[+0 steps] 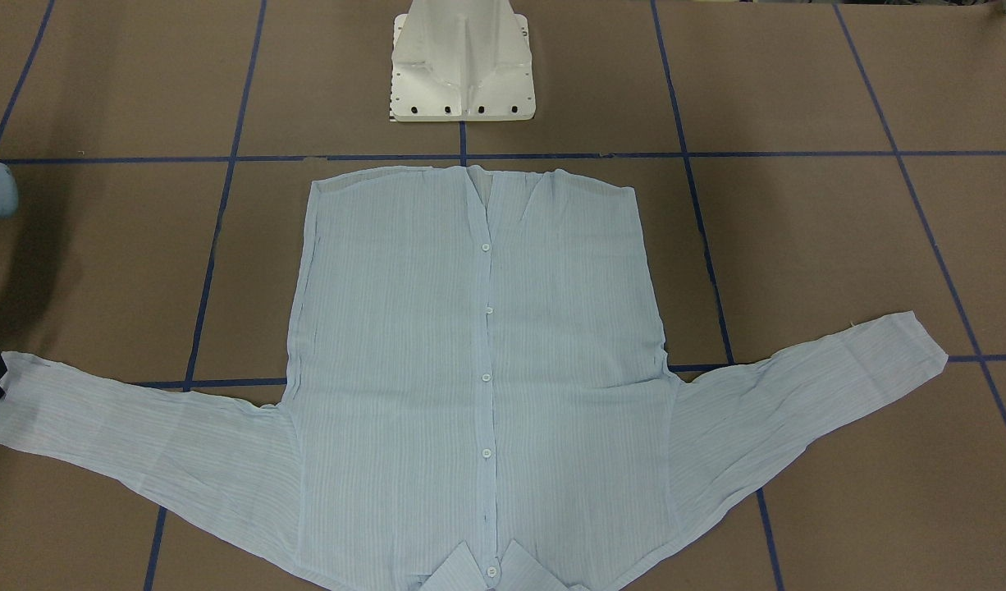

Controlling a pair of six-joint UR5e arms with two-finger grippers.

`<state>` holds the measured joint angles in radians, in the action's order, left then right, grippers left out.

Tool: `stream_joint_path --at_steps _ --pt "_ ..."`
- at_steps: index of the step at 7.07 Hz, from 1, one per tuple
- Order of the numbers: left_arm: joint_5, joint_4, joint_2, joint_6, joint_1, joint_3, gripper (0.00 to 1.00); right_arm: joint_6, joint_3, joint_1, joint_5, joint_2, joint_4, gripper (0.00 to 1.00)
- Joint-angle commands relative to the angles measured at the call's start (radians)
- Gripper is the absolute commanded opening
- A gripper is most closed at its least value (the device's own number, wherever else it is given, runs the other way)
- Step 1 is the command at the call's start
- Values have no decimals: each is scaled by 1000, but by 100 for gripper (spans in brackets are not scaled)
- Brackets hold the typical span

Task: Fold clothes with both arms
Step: 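Lower the right gripper and grasp the cuff of the sleeve nearest it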

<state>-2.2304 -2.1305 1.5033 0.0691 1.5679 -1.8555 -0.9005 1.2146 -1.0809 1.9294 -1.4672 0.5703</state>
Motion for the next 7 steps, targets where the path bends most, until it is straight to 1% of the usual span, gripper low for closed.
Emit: stream_joint_path --at_steps 1,2,4,7 --pt "0 0 0 0 0 -1 100 0 -3 3 0 -7 0 45" --pt "0 0 0 0 0 -1 100 -2 -1 3 0 -7 0 0" --pt "0 0 0 0 0 -1 100 -3 17 4 2 -2 -3 0" --pt "0 0 0 -2 0 1 100 -5 155 1 5 2 6 0"
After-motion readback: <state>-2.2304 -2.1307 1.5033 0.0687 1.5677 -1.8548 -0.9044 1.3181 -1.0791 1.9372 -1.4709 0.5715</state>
